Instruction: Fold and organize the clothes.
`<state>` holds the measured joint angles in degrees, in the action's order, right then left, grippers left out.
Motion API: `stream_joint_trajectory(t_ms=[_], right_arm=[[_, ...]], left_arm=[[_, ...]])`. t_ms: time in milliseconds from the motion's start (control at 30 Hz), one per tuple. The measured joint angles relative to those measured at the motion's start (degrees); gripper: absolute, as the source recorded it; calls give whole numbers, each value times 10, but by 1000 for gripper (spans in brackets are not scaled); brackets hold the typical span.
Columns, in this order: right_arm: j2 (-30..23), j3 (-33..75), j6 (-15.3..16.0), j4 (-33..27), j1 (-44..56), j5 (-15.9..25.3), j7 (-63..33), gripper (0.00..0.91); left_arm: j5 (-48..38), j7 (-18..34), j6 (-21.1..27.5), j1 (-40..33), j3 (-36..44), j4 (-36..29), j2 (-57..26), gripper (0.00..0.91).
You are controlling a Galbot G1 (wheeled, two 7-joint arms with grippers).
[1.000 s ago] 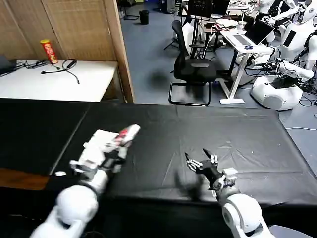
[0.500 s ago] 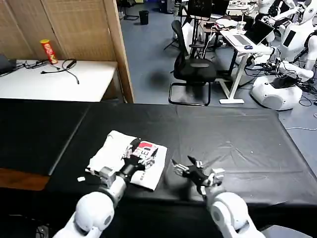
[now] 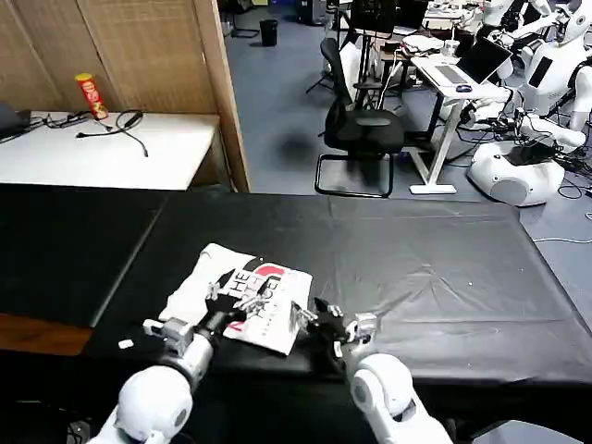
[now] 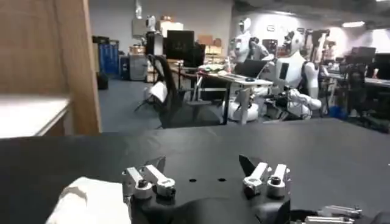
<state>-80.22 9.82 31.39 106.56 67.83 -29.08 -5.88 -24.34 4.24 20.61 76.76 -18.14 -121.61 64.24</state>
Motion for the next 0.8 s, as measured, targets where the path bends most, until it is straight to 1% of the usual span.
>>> stream_joint_trajectory(t_ms=[133, 367, 500, 600, 633, 667, 700, 800], right_arm=[[-3, -3, -3, -13, -7, 0, 2, 49], [9, 6, -2, -10, -16, 9, 18, 39], [45, 32, -1, -15, -37, 21, 43, 39], [86, 50, -3, -28, -55, 21, 65, 59], [99, 54, -4, -33, -61, 21, 70, 156], [111, 58, -6, -38, -66, 21, 76, 761], [122, 60, -7, -41, -69, 24, 82, 878], [153, 71, -15, -41, -68, 32, 102, 878]], left_arm=[[2, 0, -3, 11, -12, -3, 1, 878], [5, -1, -9, 29, -34, -6, 6, 878], [10, -2, -18, 41, -45, -2, 7, 878], [15, -2, -27, 50, -52, 3, 11, 878], [17, -2, -29, 52, -55, 4, 13, 878], [17, -2, -32, 55, -57, 4, 14, 878], [18, -2, -34, 57, -59, 4, 15, 878], [18, -2, -38, 64, -66, 4, 18, 878]])
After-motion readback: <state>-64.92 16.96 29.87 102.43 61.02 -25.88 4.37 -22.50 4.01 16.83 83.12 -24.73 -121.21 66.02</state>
